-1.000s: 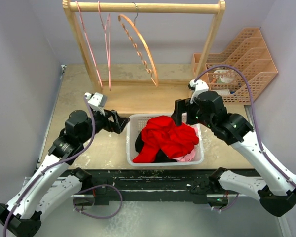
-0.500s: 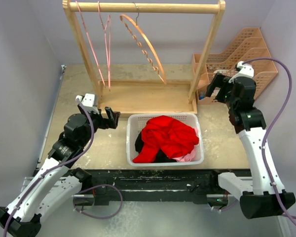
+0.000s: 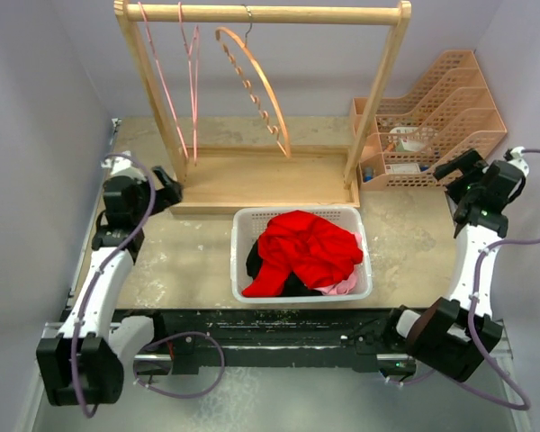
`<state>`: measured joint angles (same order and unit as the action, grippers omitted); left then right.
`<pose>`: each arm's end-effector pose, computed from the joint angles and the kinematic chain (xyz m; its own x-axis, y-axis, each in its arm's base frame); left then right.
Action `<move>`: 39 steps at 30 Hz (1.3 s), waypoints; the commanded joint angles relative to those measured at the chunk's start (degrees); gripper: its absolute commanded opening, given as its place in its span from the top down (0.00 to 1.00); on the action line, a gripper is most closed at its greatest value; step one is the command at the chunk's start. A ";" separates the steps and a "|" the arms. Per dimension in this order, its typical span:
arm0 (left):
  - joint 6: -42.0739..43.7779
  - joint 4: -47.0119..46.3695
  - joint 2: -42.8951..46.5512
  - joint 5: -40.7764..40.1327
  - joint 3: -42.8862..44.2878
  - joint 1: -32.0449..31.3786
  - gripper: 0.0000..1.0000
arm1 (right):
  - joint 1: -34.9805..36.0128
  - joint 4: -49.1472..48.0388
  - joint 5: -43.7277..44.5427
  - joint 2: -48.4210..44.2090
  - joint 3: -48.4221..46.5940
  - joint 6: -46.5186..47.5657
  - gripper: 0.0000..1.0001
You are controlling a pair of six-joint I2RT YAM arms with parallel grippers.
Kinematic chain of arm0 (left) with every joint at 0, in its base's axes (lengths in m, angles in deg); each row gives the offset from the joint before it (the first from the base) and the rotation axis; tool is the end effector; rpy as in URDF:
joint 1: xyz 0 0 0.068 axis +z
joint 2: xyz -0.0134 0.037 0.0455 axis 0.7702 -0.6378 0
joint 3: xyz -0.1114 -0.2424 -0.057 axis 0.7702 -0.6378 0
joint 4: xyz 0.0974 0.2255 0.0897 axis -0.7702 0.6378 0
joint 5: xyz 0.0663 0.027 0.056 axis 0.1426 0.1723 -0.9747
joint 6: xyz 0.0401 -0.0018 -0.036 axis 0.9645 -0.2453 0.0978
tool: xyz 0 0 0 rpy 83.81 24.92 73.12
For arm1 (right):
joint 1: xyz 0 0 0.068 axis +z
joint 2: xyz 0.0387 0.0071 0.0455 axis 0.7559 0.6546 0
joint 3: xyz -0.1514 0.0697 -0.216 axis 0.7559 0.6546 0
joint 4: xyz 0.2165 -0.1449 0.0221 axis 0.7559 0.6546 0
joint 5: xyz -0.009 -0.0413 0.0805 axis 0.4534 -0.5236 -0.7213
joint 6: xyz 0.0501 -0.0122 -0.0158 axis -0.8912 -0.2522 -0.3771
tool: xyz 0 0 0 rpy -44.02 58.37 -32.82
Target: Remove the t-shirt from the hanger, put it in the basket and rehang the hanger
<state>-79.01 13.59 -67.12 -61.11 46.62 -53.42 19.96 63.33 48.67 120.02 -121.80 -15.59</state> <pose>0.2213 -0.0136 0.2907 -0.3688 -0.4143 -0.8321 -0.0653 0.9045 -0.4214 0.2326 -0.1237 0.3497 -0.0397 0.6101 -0.7913 0.4467 0.7192 0.5321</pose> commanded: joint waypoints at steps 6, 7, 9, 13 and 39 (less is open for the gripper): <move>-3.88 -5.06 -4.12 3.53 -1.71 10.45 0.01 | 0.07 -7.13 0.80 -9.46 9.09 2.61 0.00; -3.30 -5.42 -3.31 3.54 -1.85 10.43 0.01 | 0.36 -7.41 0.00 -10.17 9.42 2.69 0.00; -3.03 -6.68 -1.03 3.23 -2.70 10.43 0.01 | 1.43 -7.26 -0.44 -10.22 9.41 3.09 0.00; -6.03 -7.37 4.83 -0.79 -4.88 10.39 0.01 | 2.36 -7.15 -1.60 -10.24 9.12 3.38 0.00; -8.15 -5.97 2.46 0.78 -5.21 10.33 0.01 | 3.87 -6.11 -0.90 -9.67 8.25 3.98 0.00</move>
<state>-86.75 8.69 -64.76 -60.82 40.56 -43.00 23.68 59.01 48.23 110.54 -112.01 -12.60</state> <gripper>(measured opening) 0.992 0.998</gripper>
